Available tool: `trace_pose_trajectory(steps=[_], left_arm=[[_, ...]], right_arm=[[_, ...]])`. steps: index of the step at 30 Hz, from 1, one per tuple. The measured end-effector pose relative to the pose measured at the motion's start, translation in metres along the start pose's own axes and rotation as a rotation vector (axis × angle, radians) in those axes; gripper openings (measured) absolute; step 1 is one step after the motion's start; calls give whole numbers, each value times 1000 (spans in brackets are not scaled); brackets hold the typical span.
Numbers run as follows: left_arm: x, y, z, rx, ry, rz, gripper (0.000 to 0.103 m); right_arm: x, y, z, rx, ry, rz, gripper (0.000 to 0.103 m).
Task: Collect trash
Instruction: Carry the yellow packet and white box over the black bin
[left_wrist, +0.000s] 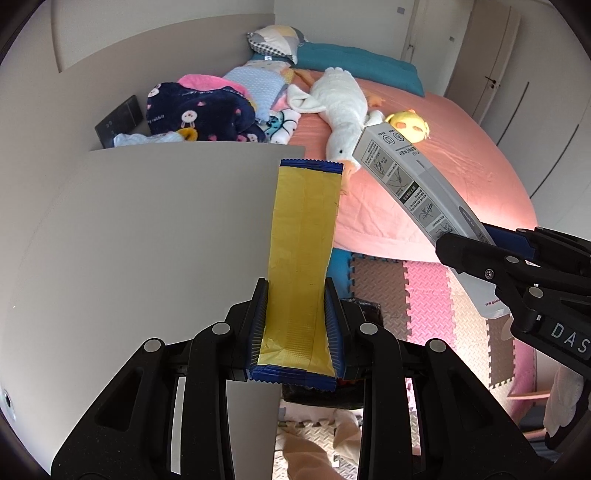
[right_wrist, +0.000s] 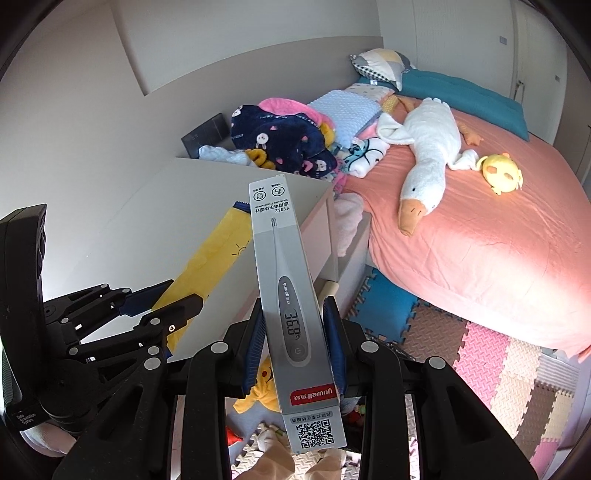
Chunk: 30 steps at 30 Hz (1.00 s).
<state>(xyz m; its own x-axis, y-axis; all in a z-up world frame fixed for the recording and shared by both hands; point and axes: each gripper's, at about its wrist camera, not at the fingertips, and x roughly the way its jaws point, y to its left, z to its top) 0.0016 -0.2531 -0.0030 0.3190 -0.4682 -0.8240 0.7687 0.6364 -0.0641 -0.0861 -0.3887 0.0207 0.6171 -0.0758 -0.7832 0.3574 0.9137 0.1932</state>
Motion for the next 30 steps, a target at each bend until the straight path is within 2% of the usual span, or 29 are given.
trace_pose_trajectory(steps=[17,30], left_arm=[[7,-71,0,132,30,-75,29],[12,-99,-3,172,49,-96,29]], right_arm=[[-32,-62,-29,119,-23,-64,33],[-42,-83,-38,150,-24,-78,33]])
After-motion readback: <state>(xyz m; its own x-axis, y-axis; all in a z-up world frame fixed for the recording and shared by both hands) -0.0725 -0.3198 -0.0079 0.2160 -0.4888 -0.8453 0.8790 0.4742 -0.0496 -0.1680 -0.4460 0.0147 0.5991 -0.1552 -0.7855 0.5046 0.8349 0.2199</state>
